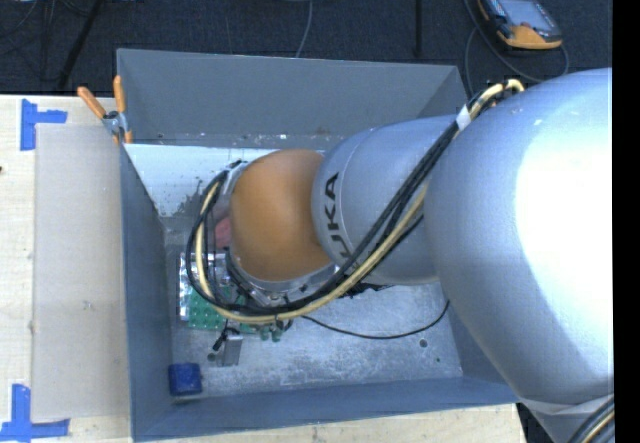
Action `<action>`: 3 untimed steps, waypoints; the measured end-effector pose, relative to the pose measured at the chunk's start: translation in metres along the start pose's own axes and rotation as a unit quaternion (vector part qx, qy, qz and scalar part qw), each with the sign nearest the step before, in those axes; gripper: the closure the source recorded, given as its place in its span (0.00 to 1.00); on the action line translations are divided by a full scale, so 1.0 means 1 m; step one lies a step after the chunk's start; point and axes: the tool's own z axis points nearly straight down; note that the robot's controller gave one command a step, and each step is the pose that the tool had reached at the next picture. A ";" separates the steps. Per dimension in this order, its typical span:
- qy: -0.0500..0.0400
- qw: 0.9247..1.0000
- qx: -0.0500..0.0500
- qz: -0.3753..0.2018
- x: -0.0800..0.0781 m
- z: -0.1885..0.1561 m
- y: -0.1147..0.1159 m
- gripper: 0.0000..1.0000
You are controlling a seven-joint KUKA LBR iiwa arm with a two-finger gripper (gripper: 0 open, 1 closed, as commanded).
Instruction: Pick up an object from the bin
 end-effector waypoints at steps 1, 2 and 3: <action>-0.003 1.000 -0.001 0.008 -0.027 0.024 0.003 0.00; -0.005 1.000 -0.004 0.009 -0.029 0.020 0.005 1.00; -0.007 0.997 -0.002 -0.073 -0.018 -0.108 -0.015 1.00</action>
Offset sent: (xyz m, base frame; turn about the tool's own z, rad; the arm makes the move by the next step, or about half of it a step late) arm 0.0268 0.0020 -0.0230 0.0150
